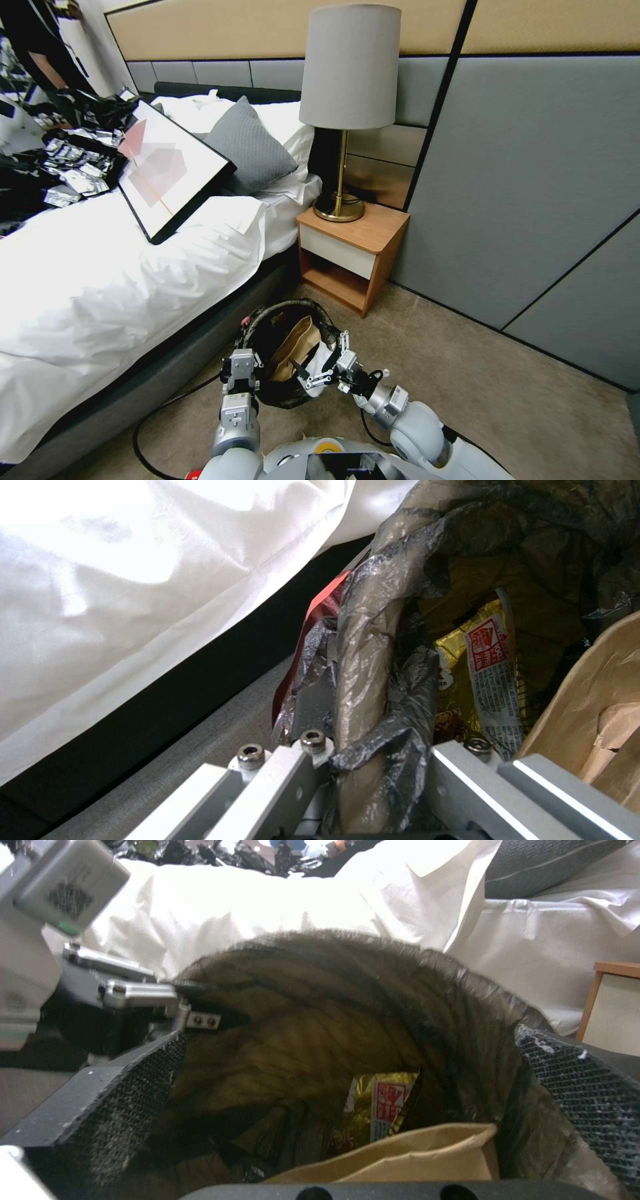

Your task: Pick up the trash bin, then pick up the garbage from the floor and place it into the trash bin.

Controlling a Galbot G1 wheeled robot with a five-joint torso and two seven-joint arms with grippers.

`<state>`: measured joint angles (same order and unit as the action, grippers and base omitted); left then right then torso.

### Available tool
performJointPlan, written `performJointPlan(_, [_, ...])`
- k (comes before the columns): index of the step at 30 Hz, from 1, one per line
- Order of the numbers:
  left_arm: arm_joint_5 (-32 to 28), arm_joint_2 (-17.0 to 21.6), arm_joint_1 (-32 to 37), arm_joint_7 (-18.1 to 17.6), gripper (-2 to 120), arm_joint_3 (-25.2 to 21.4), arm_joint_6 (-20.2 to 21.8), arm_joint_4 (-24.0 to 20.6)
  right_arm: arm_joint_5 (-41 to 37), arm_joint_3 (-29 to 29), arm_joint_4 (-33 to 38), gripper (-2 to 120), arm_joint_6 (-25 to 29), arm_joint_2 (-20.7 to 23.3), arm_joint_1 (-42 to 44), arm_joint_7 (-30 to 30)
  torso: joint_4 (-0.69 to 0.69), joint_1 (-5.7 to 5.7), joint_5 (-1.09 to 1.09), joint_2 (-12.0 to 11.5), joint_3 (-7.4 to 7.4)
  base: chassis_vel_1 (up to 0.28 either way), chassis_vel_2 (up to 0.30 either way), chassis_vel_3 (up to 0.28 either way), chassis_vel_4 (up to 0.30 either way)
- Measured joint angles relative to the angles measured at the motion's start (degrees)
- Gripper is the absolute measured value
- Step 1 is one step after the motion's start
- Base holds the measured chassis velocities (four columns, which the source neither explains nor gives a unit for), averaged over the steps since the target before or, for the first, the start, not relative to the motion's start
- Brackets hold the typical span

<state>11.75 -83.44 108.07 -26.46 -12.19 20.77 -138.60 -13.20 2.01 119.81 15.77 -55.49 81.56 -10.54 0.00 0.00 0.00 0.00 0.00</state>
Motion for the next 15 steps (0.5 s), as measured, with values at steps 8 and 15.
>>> performJointPlan(8, [0.0,0.1,0.1,0.0,1,-0.2,0.0,-0.3,2.4,-1.6,-0.2,101,-0.3,-0.4,-0.1,0.8,0.0,0.0,0.0,0.0,0.0,0.0,0.0,0.0,0.0])
performJointPlan(15, [-0.2,0.1,0.1,0.0,1,-0.2,0.0,-0.3,2.6,-3.4,0.5,100,0.1,-1.0,0.1,0.9,0.0,0.0,0.0,0.0,0.0,0.0,0.0,0.0,0.0])
